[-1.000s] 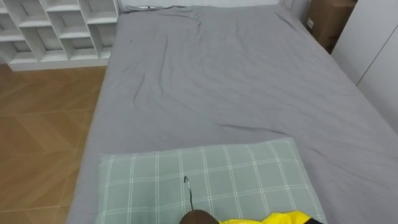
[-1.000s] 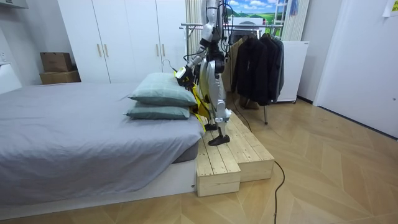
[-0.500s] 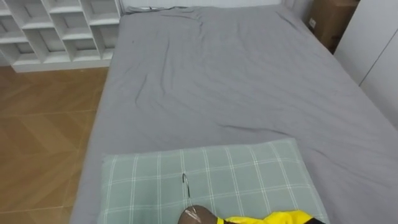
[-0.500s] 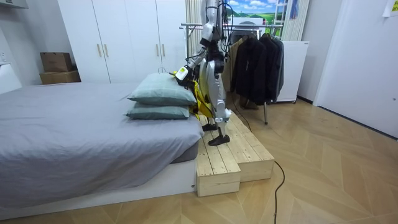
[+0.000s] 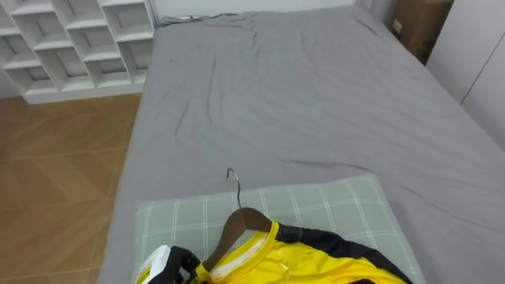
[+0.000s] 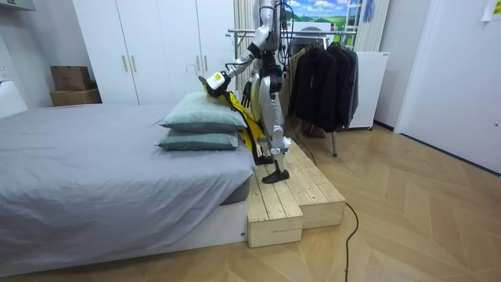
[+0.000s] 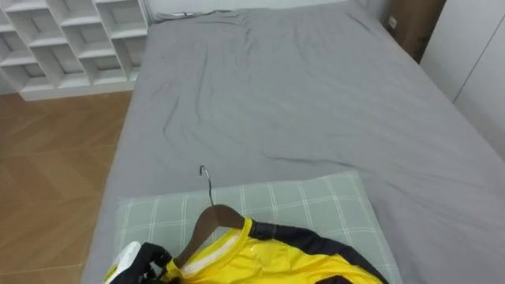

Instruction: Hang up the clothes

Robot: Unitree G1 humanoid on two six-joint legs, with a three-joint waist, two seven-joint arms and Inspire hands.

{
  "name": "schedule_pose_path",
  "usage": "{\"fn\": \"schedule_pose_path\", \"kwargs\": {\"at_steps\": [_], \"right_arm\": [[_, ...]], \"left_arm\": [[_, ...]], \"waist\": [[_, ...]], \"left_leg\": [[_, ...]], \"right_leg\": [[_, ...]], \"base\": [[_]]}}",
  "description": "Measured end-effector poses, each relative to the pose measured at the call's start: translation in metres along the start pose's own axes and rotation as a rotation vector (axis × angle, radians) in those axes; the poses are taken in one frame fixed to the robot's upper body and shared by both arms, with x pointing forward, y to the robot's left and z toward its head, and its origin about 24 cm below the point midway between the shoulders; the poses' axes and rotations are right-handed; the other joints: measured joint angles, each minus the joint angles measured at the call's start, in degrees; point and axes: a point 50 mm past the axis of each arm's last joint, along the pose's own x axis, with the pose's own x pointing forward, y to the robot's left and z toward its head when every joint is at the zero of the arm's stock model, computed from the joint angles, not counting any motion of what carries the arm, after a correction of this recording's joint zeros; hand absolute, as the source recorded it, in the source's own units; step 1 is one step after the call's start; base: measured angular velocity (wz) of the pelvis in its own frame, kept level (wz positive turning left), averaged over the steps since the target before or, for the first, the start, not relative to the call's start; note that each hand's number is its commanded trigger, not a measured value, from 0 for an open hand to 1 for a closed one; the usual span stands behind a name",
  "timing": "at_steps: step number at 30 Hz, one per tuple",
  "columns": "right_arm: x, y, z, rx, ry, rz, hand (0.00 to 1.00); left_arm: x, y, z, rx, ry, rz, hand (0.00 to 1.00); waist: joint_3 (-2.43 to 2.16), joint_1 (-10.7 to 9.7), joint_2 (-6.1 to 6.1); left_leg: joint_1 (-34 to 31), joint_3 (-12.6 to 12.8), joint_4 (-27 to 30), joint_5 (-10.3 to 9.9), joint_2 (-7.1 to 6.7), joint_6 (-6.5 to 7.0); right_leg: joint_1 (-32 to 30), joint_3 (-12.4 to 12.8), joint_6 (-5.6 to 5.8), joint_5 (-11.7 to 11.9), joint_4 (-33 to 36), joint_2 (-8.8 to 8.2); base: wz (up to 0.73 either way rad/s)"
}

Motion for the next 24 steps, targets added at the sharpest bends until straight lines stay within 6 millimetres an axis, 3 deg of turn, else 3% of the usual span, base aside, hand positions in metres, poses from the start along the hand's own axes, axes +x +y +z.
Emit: {"fn": "schedule_pose_path", "kwargs": {"at_steps": [12,24], "right_arm": [[0.000,-0.002,-0.003,0.014,0.009,-0.005,0.00],[-0.001,-0.003,-0.005,0.012,0.013,0.001,0.00]], "left_arm": [[0.005,0.022,0.038,-0.038,-0.166,0.095,1.00],[0.004,0.029,0.045,-0.036,-0.200,0.118,1.00]], "waist": [[0.12,-0.44,-0.19],[0.07,-0.46,0.08]], "left_leg": [[0.12,-1.40,0.30,0.00,-0.11,0.00],[0.50,-2.03,0.29,-0.01,-0.11,-0.01]], "right_leg": [[1.29,-0.86,0.00,-0.16,-0.73,-0.07],[2.03,-1.16,0.01,-0.28,-0.77,-0.03]], "base": [[0.06],[0.02]]}}
